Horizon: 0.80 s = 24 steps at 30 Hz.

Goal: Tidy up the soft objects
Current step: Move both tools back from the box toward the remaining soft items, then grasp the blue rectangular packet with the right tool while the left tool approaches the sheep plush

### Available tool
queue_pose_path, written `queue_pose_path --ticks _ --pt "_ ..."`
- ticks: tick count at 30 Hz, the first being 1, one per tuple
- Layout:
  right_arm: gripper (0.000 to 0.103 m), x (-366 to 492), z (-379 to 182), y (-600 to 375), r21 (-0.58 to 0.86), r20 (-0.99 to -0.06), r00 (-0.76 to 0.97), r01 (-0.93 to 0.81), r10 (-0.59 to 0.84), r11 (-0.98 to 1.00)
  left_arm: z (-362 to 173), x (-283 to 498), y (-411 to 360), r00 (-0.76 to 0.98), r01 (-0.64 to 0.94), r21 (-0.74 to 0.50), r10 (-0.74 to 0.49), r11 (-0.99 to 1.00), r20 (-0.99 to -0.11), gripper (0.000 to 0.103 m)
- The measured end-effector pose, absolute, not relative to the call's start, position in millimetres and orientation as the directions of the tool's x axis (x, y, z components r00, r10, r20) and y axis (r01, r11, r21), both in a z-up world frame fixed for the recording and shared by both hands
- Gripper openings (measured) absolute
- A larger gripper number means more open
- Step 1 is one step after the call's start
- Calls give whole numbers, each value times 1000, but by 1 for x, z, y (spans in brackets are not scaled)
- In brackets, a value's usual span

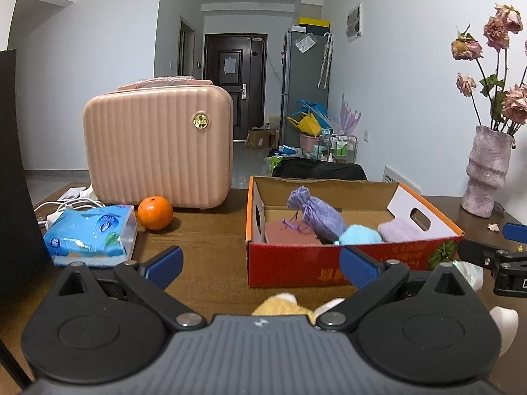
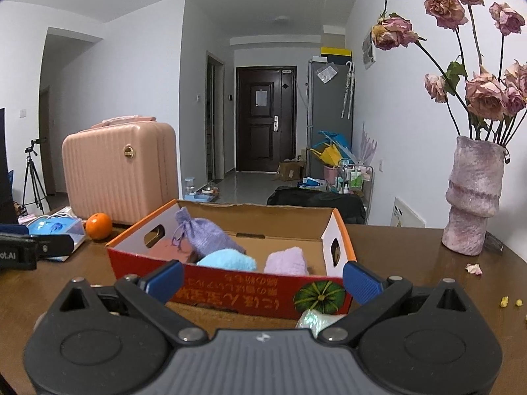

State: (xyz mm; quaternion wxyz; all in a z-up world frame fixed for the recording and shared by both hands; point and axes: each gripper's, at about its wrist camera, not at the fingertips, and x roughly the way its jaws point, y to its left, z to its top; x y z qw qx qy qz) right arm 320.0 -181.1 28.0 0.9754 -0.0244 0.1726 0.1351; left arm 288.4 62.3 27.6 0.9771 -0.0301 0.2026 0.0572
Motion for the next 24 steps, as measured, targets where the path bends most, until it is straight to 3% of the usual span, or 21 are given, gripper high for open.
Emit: queue_pose_path --ticks 24 --pt "103 247 10 -179 -5 -344 898 -295 275 955 3 219 63 895 -124 -9 108 992 -433 103"
